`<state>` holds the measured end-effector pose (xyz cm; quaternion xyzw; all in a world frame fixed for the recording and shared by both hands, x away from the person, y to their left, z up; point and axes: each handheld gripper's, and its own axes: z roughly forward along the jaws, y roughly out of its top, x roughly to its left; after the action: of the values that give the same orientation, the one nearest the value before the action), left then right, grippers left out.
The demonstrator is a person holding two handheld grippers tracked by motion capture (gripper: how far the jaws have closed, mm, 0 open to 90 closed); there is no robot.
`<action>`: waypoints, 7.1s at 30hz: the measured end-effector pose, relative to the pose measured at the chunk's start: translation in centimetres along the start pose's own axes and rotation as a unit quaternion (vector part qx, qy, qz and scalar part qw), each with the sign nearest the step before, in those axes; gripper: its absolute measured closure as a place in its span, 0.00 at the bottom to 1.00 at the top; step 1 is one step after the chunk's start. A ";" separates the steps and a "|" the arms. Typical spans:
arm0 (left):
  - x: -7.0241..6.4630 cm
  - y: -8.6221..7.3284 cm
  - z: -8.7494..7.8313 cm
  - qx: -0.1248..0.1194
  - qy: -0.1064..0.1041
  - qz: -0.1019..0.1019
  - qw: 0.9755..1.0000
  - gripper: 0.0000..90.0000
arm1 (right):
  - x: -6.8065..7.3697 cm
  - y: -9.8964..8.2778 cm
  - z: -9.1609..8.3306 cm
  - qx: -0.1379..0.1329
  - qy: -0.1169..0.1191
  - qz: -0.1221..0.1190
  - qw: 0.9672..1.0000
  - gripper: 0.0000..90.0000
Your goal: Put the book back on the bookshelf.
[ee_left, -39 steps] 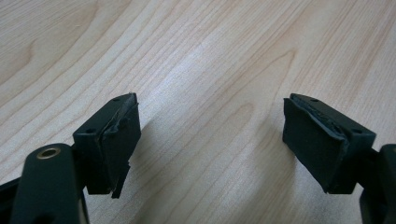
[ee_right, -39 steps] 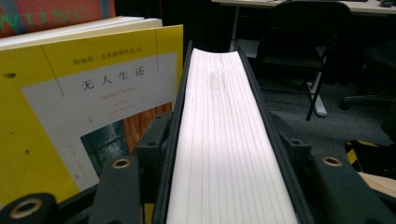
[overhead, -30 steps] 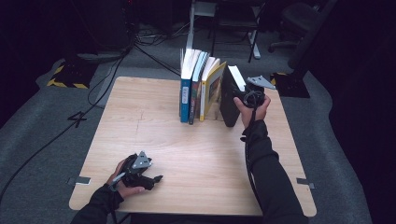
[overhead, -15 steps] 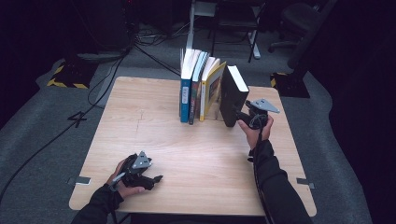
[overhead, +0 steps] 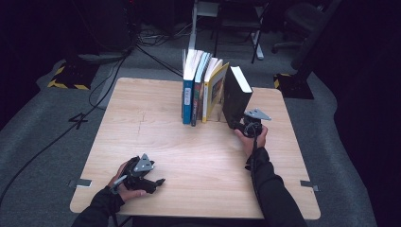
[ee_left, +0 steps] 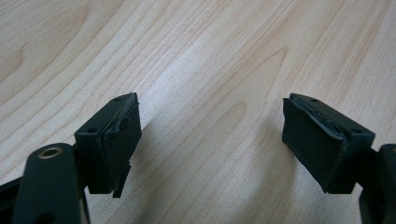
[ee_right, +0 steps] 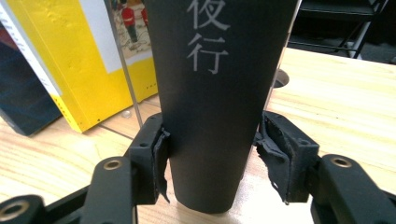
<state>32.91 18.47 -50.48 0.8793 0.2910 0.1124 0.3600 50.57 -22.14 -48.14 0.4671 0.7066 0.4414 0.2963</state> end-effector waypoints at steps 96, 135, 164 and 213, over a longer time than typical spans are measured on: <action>0.0 0.1 0.1 0.001 -0.004 0.002 1.000 0.22 | 0.4 1.0 -10.4 0.115 0.118 -0.186 0.969 0.26; 0.0 0.1 0.1 0.001 -0.003 0.003 1.000 0.22 | -3.9 -6.0 -17.2 0.127 0.127 -0.208 0.962 0.26; -0.1 0.0 0.0 0.000 0.004 -0.005 1.000 0.22 | -10.2 -12.0 -19.4 0.136 0.100 -0.065 0.984 0.28; 0.1 0.0 0.0 0.001 0.000 -0.004 1.000 0.21 | -10.2 -11.9 -19.1 0.140 0.093 -0.063 0.984 0.22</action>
<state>32.98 18.51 -50.49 0.8786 0.2946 0.1107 0.3592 33.89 -40.22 -50.47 0.4152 0.8138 0.3603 0.1885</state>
